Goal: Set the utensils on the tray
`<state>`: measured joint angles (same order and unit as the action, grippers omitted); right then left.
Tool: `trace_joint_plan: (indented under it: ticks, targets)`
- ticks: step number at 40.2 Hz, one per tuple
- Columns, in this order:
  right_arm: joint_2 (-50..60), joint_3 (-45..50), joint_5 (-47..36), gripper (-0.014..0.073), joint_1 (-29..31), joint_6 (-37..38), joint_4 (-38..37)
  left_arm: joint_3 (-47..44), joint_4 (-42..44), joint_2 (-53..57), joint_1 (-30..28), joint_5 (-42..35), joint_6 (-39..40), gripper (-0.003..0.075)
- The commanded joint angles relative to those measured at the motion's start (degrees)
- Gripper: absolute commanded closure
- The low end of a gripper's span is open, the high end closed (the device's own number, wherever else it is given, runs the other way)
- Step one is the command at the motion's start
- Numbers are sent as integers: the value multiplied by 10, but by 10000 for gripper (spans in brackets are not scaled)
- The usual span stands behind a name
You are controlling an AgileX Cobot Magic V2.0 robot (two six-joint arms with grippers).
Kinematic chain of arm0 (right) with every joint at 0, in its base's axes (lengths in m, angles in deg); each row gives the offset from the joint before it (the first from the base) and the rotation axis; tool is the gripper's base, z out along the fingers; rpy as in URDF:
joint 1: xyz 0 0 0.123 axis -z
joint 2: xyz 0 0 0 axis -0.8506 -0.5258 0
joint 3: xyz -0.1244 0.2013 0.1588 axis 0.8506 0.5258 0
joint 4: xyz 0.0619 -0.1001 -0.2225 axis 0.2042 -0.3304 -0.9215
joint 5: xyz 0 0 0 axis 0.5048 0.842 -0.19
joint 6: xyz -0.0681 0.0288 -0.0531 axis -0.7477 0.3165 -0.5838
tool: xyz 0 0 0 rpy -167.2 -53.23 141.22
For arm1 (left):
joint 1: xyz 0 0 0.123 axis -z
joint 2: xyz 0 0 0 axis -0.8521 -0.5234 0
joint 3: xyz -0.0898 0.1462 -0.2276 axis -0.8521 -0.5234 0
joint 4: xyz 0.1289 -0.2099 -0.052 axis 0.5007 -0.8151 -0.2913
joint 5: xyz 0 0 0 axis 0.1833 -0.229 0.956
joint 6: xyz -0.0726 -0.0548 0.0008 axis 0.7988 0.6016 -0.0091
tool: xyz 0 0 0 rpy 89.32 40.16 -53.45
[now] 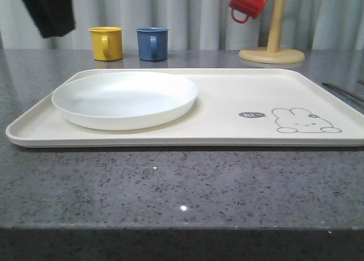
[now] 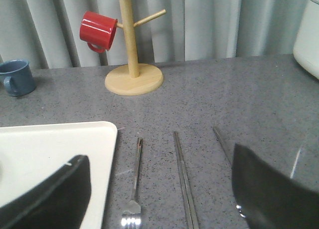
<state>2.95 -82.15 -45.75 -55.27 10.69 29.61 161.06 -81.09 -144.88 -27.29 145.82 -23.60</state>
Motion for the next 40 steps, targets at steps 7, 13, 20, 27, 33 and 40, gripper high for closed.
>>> trace_joint_plan:
  ticks: [7, 13, 20, 27, 33, 40]
  targets:
    - [-8, -21, -46, -8, 3, -3, -3, -162, -43, 178, -115, -157, 15, 738]
    - [-8, -21, -46, -8, 3, -3, -3, -276, -47, 279, -159, -252, 15, 738]
    - [-8, -21, -46, -8, 3, -3, -3, -416, -48, 428, -157, -377, 14, 738]
    - [-8, -21, -46, -8, 3, -3, -3, -524, -48, 589, -154, -415, 14, 738]
    - [-8, -21, -46, -8, 3, -3, -3, -569, -48, 707, -154, -431, 14, 738]
    - [-8, -21, -46, -8, 3, -3, -3, -570, -48, 781, -154, -430, 14, 738]
